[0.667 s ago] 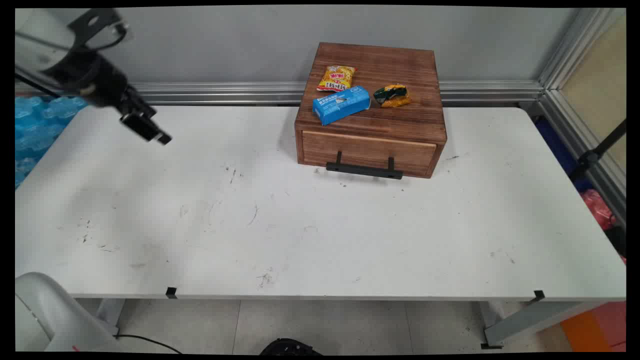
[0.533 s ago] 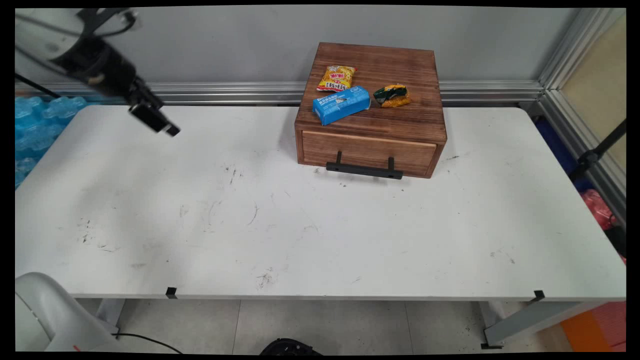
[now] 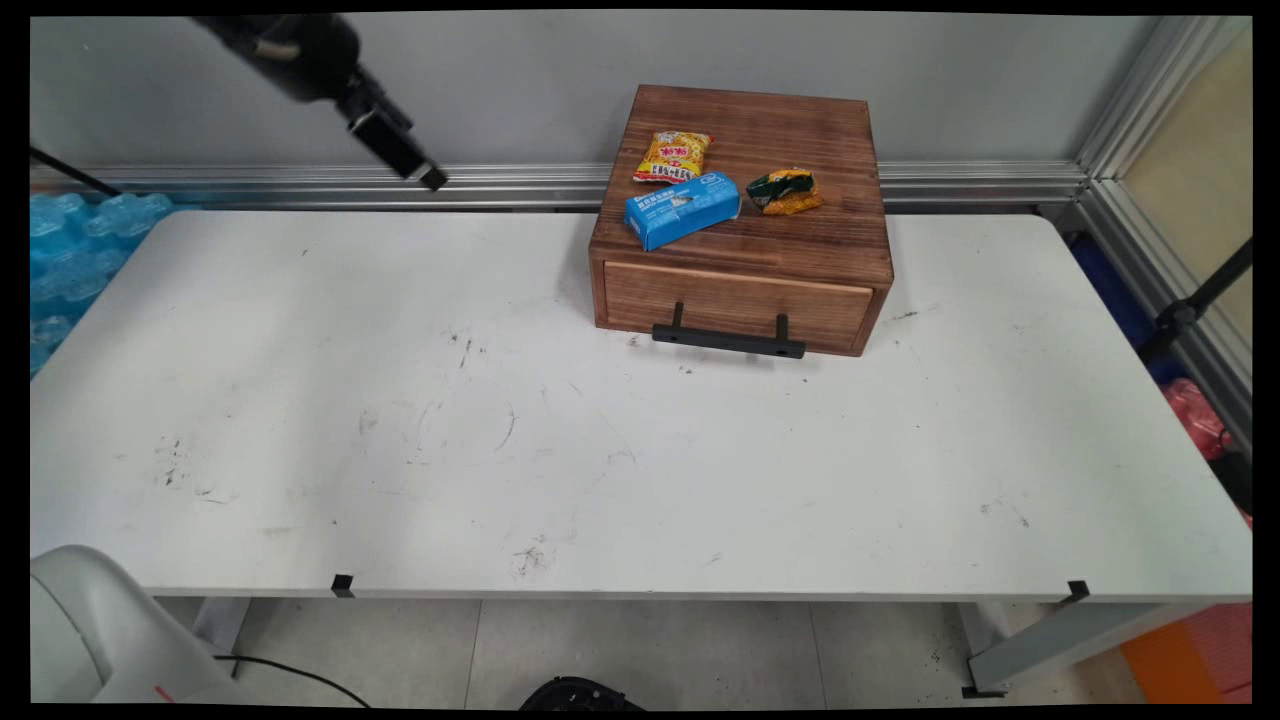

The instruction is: Open the drawer

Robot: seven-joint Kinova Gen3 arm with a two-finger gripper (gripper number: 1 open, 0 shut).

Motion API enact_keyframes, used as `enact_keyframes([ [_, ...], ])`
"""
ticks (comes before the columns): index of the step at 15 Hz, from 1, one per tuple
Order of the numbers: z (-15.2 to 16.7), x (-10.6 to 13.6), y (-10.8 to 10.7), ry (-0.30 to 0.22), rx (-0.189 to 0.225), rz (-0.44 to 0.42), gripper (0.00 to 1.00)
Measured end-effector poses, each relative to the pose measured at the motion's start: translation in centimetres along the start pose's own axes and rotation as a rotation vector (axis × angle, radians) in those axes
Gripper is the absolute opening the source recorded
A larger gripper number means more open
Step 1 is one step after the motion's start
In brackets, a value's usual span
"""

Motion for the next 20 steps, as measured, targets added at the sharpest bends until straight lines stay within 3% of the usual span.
enact_keyframes([
  [5, -0.5, 5.1, 1.6, 0.049, -0.019, 0.086, 1.0],
  [10, 0.6, 9.6, 5.1, 0.092, -0.086, 0.219, 1.0],
  [15, 3.1, 12.9, 8.5, 0.115, -0.132, 0.313, 1.0],
  [20, 6.5, 15.0, 11.4, 0.116, -0.149, 0.39, 1.0],
])
